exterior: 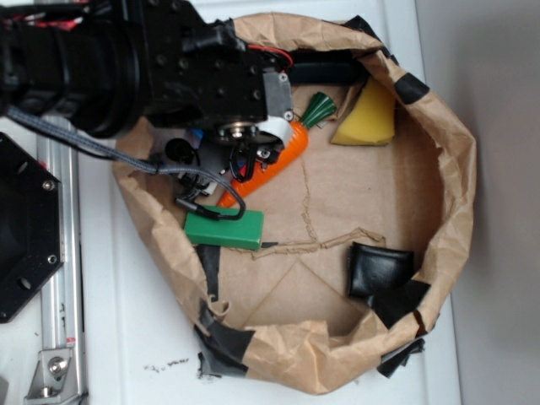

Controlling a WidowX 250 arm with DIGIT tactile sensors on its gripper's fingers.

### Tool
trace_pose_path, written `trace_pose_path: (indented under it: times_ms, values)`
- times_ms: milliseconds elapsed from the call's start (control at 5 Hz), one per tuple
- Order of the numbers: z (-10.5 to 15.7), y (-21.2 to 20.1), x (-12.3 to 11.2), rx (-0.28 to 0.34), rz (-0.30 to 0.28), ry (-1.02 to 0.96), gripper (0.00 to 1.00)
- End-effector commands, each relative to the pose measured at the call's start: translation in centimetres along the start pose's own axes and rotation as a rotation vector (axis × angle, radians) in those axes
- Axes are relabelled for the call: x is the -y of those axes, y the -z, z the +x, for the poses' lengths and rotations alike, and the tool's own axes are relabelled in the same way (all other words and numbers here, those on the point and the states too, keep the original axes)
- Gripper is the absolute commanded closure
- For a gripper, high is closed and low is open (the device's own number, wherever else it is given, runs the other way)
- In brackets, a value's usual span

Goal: Grab the blue block.

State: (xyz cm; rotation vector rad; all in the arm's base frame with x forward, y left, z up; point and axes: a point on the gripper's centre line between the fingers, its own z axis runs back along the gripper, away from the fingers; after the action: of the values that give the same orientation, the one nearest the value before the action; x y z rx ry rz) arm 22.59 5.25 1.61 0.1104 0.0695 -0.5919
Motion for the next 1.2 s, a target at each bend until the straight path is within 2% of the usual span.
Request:
trace_pose_path:
  times_ms: [0, 200, 400, 600, 800, 1000]
  values:
    - [-0.6, -1.2, -1.8, 0.035, 0.034, 0.02, 0.0]
    - [-0.3, -0.5, -1.7, 0.031, 0.028, 0.001, 1.0]
    - [0.0, -1.7, -1.4, 0.053, 0.032, -0.013, 1.0]
    - [2.1, -7.1, -0.6, 0.15, 0.042, -0.092, 1.0]
    - [5.5, -12.7, 0.1, 0.168, -0.03, -0.27, 1.0]
    - [7.8, -15.0, 0.3, 0.143, -0.042, -0.392, 1.0]
